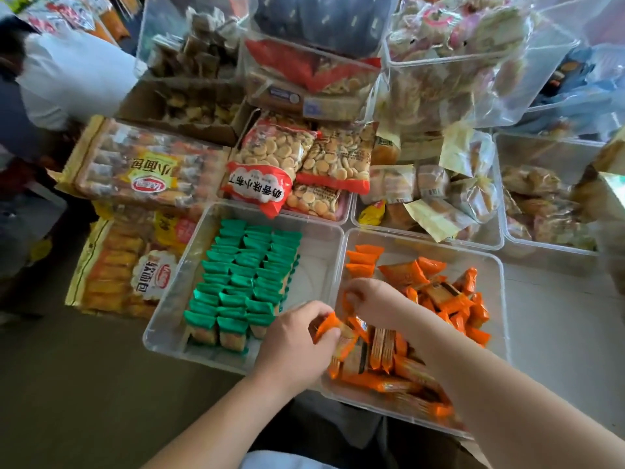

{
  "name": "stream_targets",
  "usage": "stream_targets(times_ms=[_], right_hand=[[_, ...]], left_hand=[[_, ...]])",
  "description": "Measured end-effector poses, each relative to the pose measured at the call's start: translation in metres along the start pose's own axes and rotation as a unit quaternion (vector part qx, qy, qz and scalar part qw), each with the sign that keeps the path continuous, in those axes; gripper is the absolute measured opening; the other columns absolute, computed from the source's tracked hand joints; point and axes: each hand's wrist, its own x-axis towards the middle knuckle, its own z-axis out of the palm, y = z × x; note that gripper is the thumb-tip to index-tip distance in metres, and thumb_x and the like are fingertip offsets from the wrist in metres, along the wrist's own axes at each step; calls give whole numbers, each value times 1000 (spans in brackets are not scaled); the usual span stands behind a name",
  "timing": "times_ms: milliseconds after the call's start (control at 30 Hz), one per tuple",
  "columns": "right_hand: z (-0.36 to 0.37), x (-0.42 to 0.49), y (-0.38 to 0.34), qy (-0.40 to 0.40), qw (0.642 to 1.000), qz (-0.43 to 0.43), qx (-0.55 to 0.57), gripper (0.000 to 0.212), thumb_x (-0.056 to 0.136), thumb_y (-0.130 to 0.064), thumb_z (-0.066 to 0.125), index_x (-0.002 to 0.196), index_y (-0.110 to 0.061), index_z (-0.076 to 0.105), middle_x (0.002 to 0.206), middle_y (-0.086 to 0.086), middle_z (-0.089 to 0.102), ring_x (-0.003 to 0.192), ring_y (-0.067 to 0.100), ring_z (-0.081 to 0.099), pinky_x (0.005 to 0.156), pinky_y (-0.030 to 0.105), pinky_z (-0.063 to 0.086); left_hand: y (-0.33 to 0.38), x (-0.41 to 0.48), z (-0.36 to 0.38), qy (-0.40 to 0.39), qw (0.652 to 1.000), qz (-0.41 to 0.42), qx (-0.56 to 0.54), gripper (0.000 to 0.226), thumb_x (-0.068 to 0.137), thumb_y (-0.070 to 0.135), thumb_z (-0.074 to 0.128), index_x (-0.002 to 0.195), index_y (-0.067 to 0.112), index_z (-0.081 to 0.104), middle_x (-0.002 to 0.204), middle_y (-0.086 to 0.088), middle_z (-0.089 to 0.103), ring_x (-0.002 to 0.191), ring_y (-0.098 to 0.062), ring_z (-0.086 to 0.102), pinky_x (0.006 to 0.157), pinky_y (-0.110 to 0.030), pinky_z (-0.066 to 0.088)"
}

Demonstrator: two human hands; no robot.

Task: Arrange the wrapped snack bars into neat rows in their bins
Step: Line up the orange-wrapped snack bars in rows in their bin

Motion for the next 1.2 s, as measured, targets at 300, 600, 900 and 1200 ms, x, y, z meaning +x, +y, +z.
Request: stream_targets(times_ms=[300,600,900,1200], right_hand=[[9,19,0,-146,979,82,-116,55,98,-41,43,152,-33,43,162,7,38,149,35,29,121,50,23],[-9,1,-7,-140,965,-9,-222,55,89,-48,49,142,-35,53,135,-4,44,137,25,31,113,49,25],[-50,-36,-9,-251,955,58,-148,81,82,-34,59,157,-47,29,150,4,35,138,28,40,104,44,48],[-27,-46,-1,-126,949,-68,-280,71,73,-66,77,136,-38,59,123,-11,62,118,17,48,84,35,52]], left_hand=[[-10,-1,-5,-9,996,-46,-74,14,86,28,78,100,29,75,84,17,73,81,2,67,73,-15,53],[-12,5,4,-35,996,-58,-51,12,84,34,80,94,32,73,81,19,72,76,1,66,73,-21,55],[-8,-2,1,-41,995,-50,-73,8,86,25,80,87,29,73,77,18,72,72,-1,67,66,-17,50],[-1,-10,5,71,996,-45,-43,15,83,31,81,90,34,68,80,16,70,78,-2,66,71,-26,56]])
